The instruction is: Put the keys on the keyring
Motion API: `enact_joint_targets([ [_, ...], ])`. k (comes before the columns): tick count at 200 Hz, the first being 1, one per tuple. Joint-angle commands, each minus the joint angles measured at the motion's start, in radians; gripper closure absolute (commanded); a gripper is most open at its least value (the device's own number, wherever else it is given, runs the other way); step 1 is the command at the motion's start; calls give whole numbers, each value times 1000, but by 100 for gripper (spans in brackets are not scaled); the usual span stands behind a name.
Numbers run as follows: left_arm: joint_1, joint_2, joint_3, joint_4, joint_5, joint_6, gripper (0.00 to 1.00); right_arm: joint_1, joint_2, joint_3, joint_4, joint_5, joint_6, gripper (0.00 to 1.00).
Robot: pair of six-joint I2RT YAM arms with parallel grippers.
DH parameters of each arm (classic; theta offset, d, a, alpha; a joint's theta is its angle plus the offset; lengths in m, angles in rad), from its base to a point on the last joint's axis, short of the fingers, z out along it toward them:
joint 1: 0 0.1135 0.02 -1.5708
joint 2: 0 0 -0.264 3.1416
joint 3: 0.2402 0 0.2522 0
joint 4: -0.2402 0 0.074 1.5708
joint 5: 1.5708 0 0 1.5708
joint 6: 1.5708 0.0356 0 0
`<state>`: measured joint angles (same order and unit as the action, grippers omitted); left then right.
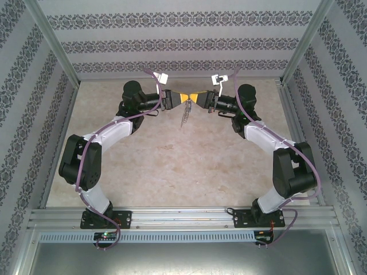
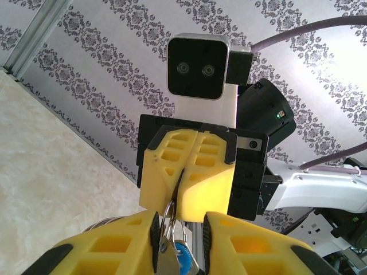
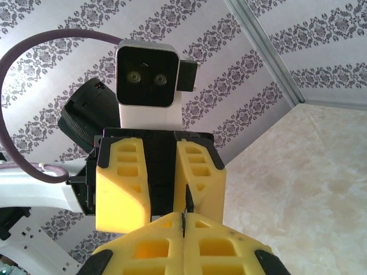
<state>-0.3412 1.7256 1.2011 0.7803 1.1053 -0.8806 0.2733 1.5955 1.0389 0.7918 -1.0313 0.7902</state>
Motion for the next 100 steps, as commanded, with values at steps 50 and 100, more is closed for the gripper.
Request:
enact_joint_targets([
  [50, -13, 19, -1, 77, 44, -3, 78, 12, 18, 31, 30, -24, -2, 100],
  [100, -19, 25, 2, 84, 42, -6, 81, 13, 20, 30, 30, -25, -4, 100],
])
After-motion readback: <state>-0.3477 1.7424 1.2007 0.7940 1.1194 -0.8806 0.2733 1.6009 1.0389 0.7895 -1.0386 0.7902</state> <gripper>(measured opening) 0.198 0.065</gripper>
